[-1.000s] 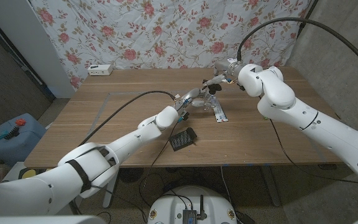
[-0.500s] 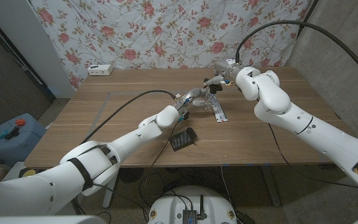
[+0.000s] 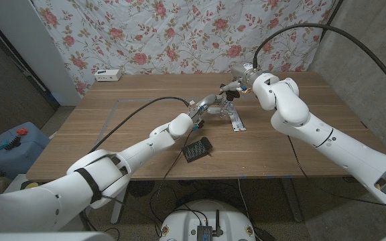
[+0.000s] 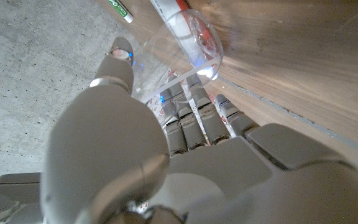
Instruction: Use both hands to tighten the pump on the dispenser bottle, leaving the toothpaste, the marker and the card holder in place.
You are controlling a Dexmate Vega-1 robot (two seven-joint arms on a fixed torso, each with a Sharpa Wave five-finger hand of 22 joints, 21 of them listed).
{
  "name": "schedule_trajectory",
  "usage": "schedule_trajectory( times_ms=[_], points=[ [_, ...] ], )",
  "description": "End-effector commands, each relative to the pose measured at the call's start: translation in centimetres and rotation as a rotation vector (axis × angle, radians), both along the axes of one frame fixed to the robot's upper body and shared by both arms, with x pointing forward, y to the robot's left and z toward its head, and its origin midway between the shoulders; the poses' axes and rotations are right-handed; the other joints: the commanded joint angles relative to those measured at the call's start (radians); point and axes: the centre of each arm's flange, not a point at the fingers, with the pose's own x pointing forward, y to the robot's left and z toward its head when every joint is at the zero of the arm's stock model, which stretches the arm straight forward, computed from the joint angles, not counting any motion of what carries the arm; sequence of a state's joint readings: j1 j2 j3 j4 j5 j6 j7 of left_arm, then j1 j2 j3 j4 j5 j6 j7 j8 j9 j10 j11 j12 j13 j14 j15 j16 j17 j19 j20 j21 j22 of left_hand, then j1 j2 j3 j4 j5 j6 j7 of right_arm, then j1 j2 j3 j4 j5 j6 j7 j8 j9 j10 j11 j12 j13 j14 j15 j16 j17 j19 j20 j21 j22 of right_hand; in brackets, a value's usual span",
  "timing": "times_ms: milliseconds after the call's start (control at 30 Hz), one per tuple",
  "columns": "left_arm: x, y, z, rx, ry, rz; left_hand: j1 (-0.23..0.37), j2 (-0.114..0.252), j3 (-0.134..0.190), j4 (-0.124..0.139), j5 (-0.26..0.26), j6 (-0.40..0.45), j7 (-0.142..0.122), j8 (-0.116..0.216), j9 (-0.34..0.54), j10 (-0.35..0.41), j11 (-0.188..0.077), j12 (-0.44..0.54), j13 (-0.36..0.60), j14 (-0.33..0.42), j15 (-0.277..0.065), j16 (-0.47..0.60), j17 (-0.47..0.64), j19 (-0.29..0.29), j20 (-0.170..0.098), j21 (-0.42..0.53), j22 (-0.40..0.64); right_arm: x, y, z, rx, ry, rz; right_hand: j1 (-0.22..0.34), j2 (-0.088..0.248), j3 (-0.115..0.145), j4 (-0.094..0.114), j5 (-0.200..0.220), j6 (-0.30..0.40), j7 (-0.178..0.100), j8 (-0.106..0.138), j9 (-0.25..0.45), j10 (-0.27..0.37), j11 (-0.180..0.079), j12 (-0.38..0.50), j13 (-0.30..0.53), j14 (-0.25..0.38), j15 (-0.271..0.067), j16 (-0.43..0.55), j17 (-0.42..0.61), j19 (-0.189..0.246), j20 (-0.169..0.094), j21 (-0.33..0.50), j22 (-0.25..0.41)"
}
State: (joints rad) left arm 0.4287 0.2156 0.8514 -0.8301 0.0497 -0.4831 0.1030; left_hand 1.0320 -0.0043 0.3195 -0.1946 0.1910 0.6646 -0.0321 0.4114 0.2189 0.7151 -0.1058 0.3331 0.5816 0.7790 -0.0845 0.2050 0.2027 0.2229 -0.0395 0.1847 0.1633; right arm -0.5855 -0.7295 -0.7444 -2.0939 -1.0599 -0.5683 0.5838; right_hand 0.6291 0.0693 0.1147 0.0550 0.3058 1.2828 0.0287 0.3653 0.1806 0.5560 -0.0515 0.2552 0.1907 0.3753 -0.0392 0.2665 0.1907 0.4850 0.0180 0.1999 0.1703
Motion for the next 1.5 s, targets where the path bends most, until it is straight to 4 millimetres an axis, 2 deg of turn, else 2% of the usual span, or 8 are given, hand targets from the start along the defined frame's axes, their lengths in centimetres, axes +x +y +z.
schedule_trajectory(
  times_ms=[33,200,400,767,1000,1067,1167,1500],
  points=[
    [0.2,0.1,-0.1,-0.006,0.004,0.000,-0.055,0.120,0.048,0.041,0.007,0.134,-0.039,0.008,0.002,0.052,-0.039,0.005,0.004,0.007,-0.081,0.007,0.001,0.003,-0.057,0.000,0.003,0.2,0.2,-0.1,0.016,0.018,-0.024,-0.001,0.006,0.006,0.000,-0.007,0.141,-0.129,0.009,0.002,0.013,0.001,0.005,-0.001,0.016,-0.038,-0.002,0.002,0.010,0.000,0.001,0.001],
    [0.1,0.1,-0.2,-0.008,0.005,0.002,-0.054,0.120,0.048,0.041,0.007,0.135,-0.041,0.009,0.002,0.051,-0.039,0.004,0.004,0.006,-0.082,0.007,0.001,0.003,-0.057,0.000,0.003,0.3,0.2,-0.2,0.033,0.024,-0.031,-0.003,0.010,0.005,0.002,-0.009,0.142,-0.127,0.014,0.003,0.018,-0.001,0.004,-0.001,0.021,-0.038,-0.003,0.002,0.009,0.002,0.000,0.001],
    [0.2,0.1,-0.2,-0.010,0.007,0.002,-0.054,0.119,0.048,0.041,0.007,0.135,-0.040,0.009,0.002,0.053,-0.037,0.004,0.004,0.008,-0.081,0.007,0.000,0.003,-0.057,0.000,0.003,0.3,0.3,-0.1,0.070,0.031,-0.065,-0.008,0.014,0.004,0.005,-0.015,0.142,-0.126,0.022,0.003,0.030,0.008,0.003,-0.002,0.031,-0.036,-0.003,0.002,0.011,0.011,-0.001,0.001],
    [0.3,-0.2,-0.2,-0.008,0.007,-0.003,-0.054,0.119,0.048,0.041,0.007,0.137,-0.039,0.009,0.002,0.053,-0.040,0.002,0.003,0.007,-0.082,0.007,0.000,0.004,-0.058,0.000,0.003,0.3,0.7,-0.2,0.115,0.047,-0.101,-0.004,0.019,0.005,0.001,-0.023,0.144,-0.124,0.038,0.004,0.047,0.021,0.001,-0.003,0.049,-0.028,-0.005,0.000,0.017,0.025,-0.001,0.001],
    [0.3,-0.2,-0.1,-0.008,0.005,-0.004,-0.054,0.119,0.048,0.041,0.007,0.135,-0.039,0.008,0.002,0.052,-0.040,0.001,0.002,0.008,-0.081,0.006,0.000,0.004,-0.057,0.000,0.003,0.4,0.9,-0.1,0.146,0.064,-0.137,-0.001,0.020,0.005,-0.002,-0.027,0.144,-0.123,0.046,0.004,0.053,0.020,-0.002,-0.003,0.057,-0.022,-0.007,-0.001,0.020,0.029,-0.001,0.001],
    [0.2,-0.2,-0.1,-0.008,0.005,-0.005,-0.054,0.119,0.048,0.041,0.007,0.136,-0.041,0.009,0.002,0.055,-0.041,0.002,0.002,0.009,-0.083,0.007,0.000,0.004,-0.057,0.000,0.003,0.5,1.0,0.0,0.157,0.076,-0.148,0.000,0.021,0.005,-0.003,-0.030,0.144,-0.121,0.051,0.004,0.060,0.033,-0.003,-0.003,0.063,-0.020,-0.008,-0.001,0.022,0.031,-0.001,0.001],
    [0.2,-0.2,-0.1,-0.008,0.006,-0.005,-0.055,0.119,0.048,0.041,0.007,0.137,-0.040,0.009,0.002,0.055,-0.039,0.001,0.002,0.009,-0.082,0.007,0.000,0.004,-0.058,0.000,0.003,0.5,1.1,0.0,0.171,0.086,-0.161,0.001,0.022,0.005,-0.004,-0.033,0.144,-0.121,0.057,0.004,0.064,0.028,-0.005,-0.003,0.068,-0.017,-0.009,-0.002,0.024,0.035,-0.001,0.001],
    [0.2,-0.3,-0.2,-0.007,0.006,-0.007,-0.056,0.120,0.049,0.042,0.007,0.136,-0.041,0.009,0.002,0.053,-0.038,-0.001,0.002,0.009,-0.081,0.006,-0.001,0.004,-0.057,0.000,0.003,0.4,1.2,0.2,0.224,0.107,-0.210,0.003,0.027,0.006,-0.007,-0.040,0.142,-0.116,0.071,0.003,0.078,0.041,-0.009,-0.004,0.097,-0.012,-0.007,-0.002,0.032,0.046,0.000,0.001]
  ],
)
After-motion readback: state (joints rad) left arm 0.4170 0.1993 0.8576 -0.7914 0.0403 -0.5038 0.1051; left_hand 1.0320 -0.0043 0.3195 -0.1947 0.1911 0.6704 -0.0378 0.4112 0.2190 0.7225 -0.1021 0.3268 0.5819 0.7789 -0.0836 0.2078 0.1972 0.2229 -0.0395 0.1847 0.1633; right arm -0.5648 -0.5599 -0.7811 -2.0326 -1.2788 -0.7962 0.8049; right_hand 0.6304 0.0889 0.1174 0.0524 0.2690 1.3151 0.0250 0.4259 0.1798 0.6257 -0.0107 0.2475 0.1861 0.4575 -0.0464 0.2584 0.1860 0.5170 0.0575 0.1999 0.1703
